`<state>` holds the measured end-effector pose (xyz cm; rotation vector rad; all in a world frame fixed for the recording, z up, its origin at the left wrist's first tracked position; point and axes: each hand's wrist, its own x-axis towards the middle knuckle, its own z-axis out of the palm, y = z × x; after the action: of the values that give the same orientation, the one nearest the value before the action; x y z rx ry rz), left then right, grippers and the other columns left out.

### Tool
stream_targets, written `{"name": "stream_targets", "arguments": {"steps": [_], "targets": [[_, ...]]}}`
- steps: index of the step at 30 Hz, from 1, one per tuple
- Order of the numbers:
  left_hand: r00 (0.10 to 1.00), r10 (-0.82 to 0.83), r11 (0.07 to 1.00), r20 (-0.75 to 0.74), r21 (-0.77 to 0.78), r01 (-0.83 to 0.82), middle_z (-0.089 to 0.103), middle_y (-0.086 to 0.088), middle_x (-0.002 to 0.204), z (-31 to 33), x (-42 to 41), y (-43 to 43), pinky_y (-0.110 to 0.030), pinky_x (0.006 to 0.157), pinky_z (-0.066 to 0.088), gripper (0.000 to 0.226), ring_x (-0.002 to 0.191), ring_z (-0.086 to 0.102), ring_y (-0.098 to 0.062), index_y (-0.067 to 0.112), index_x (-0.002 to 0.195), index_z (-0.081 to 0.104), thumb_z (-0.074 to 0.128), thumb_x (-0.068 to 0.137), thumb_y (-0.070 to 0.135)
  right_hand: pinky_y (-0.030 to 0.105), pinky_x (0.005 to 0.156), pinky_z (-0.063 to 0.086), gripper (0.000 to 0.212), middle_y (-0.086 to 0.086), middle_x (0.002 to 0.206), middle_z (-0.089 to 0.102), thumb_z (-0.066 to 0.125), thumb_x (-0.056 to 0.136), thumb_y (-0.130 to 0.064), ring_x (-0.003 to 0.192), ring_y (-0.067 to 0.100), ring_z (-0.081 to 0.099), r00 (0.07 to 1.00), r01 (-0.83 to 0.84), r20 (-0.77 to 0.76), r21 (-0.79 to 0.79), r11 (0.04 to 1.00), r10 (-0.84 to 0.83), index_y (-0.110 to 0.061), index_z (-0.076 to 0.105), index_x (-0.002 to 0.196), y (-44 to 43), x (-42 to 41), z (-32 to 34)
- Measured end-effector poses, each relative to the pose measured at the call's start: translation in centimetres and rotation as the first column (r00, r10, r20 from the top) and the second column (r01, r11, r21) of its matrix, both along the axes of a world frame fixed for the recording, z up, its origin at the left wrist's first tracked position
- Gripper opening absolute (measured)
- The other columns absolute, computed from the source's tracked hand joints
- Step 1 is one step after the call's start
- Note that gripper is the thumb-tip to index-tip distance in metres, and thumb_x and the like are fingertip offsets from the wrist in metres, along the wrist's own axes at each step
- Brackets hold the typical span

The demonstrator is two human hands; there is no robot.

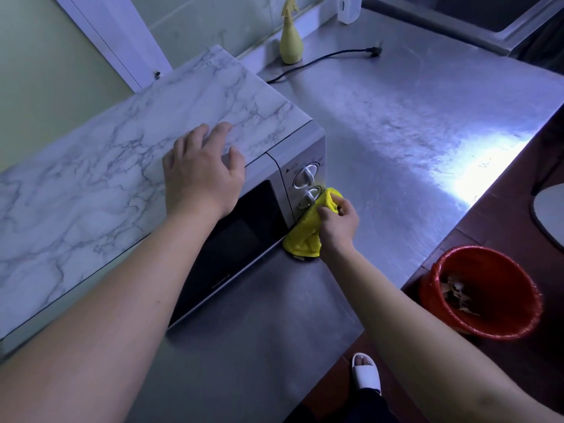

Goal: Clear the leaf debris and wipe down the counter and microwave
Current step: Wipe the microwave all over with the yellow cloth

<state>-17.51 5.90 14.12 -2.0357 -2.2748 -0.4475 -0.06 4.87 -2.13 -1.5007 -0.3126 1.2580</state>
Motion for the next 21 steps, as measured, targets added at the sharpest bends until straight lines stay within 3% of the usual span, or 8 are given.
{"name": "stream_targets", "arguments": {"steps": [2, 5, 8, 10, 13, 16, 19, 21], "targets": [[1.000, -0.004, 1.000, -0.007, 0.001, 0.004, 0.041, -0.001, 0.152, -0.1, 0.1, 0.0, -0.044, 0.113, 0.023, 0.046, 0.139, 0.033, -0.024, 0.035, 0.144, 0.044, 0.036, 0.099, 0.041, 0.014, 0.048, 0.046, 0.030, -0.011, 0.066, 0.059, 0.058, 0.081, 0.000, 0.056, 0.008, 0.053, 0.998, 0.052, -0.025, -0.054, 0.997, -0.053, -0.026, 0.069, 0.092, -0.6, -1.5, 0.1], [1.000, -0.004, 1.000, -0.005, 0.001, 0.004, 0.041, -0.001, 0.153, 0.0, 0.0, 0.0, -0.045, 0.113, 0.024, 0.047, 0.140, 0.033, -0.024, 0.035, 0.144, 0.044, 0.036, 0.099, 0.041, 0.019, 0.045, 0.041, 0.026, 0.001, 0.069, 0.053, 0.060, 0.082, 0.003, 0.055, 0.016, 0.047, 0.988, -0.006, -0.152, -0.134, 0.991, -0.014, -0.020, 0.067, 0.091, -2.7, -3.5, -0.2], [1.000, 0.002, 1.000, -0.005, -0.004, -0.002, 0.041, -0.001, 0.153, 0.1, -0.1, 0.0, -0.046, 0.113, 0.024, 0.047, 0.140, 0.033, -0.024, 0.034, 0.145, 0.043, 0.036, 0.099, 0.041, 0.023, 0.044, 0.043, 0.023, 0.011, 0.076, 0.056, 0.064, 0.085, 0.005, 0.050, 0.019, 0.053, 0.892, -0.250, -0.413, -0.108, 0.962, 0.186, -0.013, 0.067, 0.099, -5.3, -4.0, 0.1], [1.000, 0.004, 1.000, -0.005, 0.001, -0.004, 0.042, -0.001, 0.153, 0.0, 0.0, 0.0, -0.046, 0.112, 0.025, 0.046, 0.139, 0.033, -0.025, 0.033, 0.144, 0.044, 0.038, 0.099, 0.040, 0.029, 0.052, 0.051, 0.026, 0.012, 0.084, 0.064, 0.066, 0.083, 0.005, 0.061, 0.022, 0.062, 0.826, -0.431, -0.423, -0.046, 0.901, 0.373, -0.014, 0.072, 0.100, -6.5, -3.5, 0.8], [1.000, 0.004, 1.000, -0.004, 0.020, -0.004, 0.044, -0.001, 0.151, 0.0, 0.0, 0.1, -0.045, 0.112, 0.026, 0.046, 0.138, 0.036, -0.025, 0.032, 0.143, 0.047, 0.040, 0.098, 0.040, 0.023, 0.062, 0.049, 0.036, 0.003, 0.091, 0.068, 0.070, 0.081, 0.003, 0.069, 0.008, 0.062, 0.849, -0.527, -0.045, 0.007, 0.850, 0.527, -0.031, 0.076, 0.093, -6.9, -2.1, 2.5], [1.000, 0.004, 1.000, -0.007, 0.019, -0.004, 0.044, 0.000, 0.151, -0.1, -0.1, 0.2, -0.045, 0.112, 0.026, 0.048, 0.137, 0.036, -0.025, 0.032, 0.143, 0.047, 0.039, 0.097, 0.041, 0.015, 0.080, 0.046, 0.050, -0.002, 0.102, 0.062, 0.069, 0.080, 0.000, 0.088, -0.003, 0.059, 0.865, -0.440, 0.360, 0.209, 0.873, 0.350, -0.048, 0.068, 0.094, -6.0, -0.6, 5.1], [1.000, 0.003, 1.000, -0.004, 0.013, -0.003, 0.044, 0.000, 0.151, -0.1, -0.1, 0.2, -0.045, 0.113, 0.026, 0.049, 0.137, 0.036, -0.025, 0.032, 0.143, 0.046, 0.038, 0.096, 0.042, 0.024, 0.086, 0.048, 0.033, -0.005, 0.104, 0.054, 0.068, 0.081, -0.009, 0.099, 0.006, 0.057, 0.853, -0.392, 0.494, 0.393, 0.832, 0.169, -0.031, 0.074, 0.104, -4.8, -1.1, 6.5], [1.000, 0.002, 1.000, 0.000, 0.017, -0.002, 0.044, 0.000, 0.151, -0.1, -0.1, 0.2, -0.045, 0.113, 0.027, 0.049, 0.137, 0.036, -0.025, 0.031, 0.143, 0.047, 0.039, 0.096, 0.041, 0.033, 0.087, 0.050, 0.026, 0.007, 0.110, 0.054, 0.070, 0.079, -0.008, 0.104, 0.022, 0.058, 0.797, -0.397, 0.601, 0.448, 0.801, 0.059, -0.011, 0.076, 0.104, -4.3, -2.2, 6.2]]}}
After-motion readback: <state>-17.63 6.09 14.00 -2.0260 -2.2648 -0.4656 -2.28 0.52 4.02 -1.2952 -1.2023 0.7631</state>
